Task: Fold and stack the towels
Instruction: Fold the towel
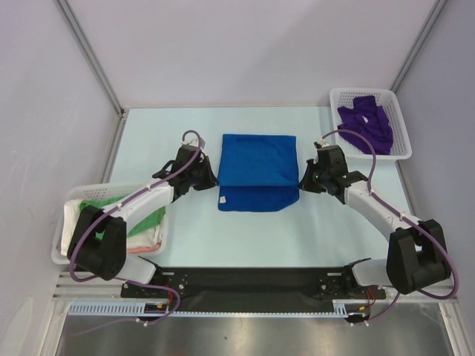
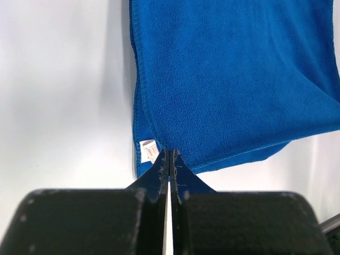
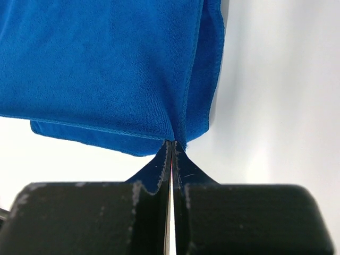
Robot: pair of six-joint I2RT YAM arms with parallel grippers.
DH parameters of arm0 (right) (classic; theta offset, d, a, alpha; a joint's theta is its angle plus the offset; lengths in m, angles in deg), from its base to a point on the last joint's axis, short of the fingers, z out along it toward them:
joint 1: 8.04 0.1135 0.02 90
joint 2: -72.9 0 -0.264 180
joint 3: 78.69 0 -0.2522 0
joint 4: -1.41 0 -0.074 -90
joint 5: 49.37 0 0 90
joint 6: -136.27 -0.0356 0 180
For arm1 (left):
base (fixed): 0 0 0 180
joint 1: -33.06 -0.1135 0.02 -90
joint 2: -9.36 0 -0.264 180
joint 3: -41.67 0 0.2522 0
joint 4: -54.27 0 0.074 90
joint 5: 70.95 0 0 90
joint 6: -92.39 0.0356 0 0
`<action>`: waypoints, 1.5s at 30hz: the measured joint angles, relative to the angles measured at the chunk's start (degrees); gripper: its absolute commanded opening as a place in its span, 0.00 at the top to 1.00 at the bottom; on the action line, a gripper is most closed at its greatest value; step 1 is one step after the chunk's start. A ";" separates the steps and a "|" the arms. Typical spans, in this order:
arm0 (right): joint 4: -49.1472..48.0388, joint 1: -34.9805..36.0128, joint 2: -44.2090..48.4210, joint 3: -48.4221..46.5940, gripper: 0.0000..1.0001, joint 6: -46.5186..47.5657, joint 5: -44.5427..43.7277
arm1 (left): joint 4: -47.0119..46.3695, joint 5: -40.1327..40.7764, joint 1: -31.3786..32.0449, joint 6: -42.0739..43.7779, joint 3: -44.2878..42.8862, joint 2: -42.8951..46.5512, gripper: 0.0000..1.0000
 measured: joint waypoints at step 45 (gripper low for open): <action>-4.46 0.61 2.05 10.19 0.61 -1.60 -1.95 | -5.99 -2.86 2.19 -1.07 10.45 -3.39 0.64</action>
